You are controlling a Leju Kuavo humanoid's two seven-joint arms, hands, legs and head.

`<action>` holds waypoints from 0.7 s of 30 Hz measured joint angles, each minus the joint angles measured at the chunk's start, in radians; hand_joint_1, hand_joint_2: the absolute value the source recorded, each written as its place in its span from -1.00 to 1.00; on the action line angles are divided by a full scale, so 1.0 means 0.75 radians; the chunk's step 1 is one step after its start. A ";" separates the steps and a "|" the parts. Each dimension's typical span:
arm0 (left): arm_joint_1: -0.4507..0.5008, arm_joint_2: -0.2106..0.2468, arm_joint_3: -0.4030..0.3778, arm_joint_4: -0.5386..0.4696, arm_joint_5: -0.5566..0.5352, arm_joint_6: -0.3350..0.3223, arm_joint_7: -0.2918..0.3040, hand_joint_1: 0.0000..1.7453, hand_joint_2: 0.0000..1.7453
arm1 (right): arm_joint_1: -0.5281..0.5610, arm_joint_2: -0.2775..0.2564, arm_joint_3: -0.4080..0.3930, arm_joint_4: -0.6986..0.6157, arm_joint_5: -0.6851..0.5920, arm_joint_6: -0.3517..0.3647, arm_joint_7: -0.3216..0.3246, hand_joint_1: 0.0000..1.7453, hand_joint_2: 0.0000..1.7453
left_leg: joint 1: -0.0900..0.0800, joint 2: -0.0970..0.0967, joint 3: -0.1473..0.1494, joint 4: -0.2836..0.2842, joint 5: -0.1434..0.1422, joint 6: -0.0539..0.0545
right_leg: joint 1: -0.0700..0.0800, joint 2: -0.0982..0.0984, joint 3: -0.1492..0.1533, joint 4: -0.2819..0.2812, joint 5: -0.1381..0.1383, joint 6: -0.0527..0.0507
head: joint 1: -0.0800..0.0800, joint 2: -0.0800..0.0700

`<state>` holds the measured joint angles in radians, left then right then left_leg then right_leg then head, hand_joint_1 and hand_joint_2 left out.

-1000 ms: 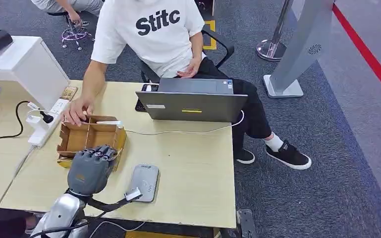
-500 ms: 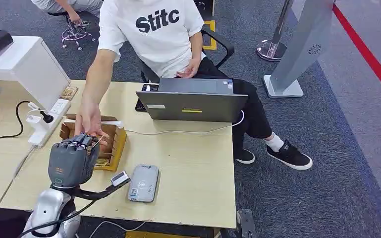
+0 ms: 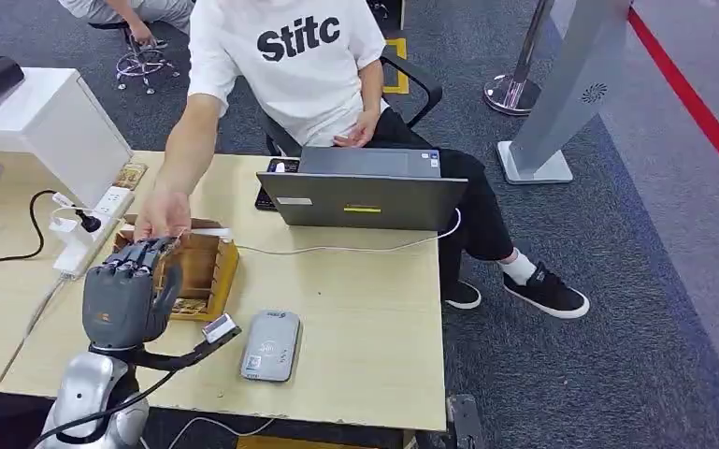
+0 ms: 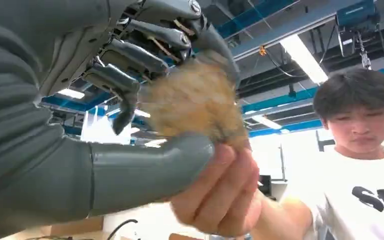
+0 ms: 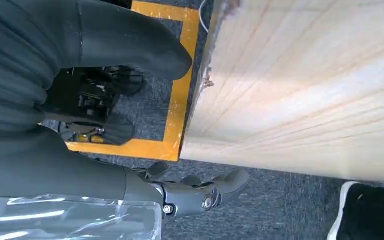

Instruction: Pass the card to the sensor for recognition and then transmit it.

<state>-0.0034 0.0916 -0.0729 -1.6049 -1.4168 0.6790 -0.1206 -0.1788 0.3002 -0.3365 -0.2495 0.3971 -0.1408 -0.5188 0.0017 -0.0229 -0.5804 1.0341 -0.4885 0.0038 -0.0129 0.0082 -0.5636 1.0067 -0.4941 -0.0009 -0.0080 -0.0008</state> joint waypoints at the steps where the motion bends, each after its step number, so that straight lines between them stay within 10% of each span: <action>1: 0.000 -0.001 0.000 0.000 -0.004 0.000 -0.001 -1.00 1.00 | 0.000 0.000 0.002 0.000 0.002 -0.003 0.000 -1.00 1.00 | 0.000 0.000 0.000 0.000 0.000 0.000 | 0.000 0.000 0.000 0.000 0.000 0.000 | -0.001 0.000; 21: 0.073 0.148 -0.003 0.109 0.078 -0.566 -0.045 -1.00 1.00 | 0.003 0.000 0.017 0.000 -0.012 0.005 -0.030 -1.00 1.00 | 0.000 0.000 0.000 0.000 0.000 0.000 | 0.000 0.000 0.000 0.000 0.000 0.000 | 0.000 0.000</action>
<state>0.0510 0.2029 -0.0748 -1.5232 -1.3580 0.2548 -0.1545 -0.1768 0.3002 -0.3239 -0.2495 0.3883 -0.1373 -0.5413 0.0021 -0.0227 -0.5805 1.0339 -0.4885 0.0038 -0.0127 0.0084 -0.5639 1.0069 -0.4943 -0.0012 -0.0080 -0.0008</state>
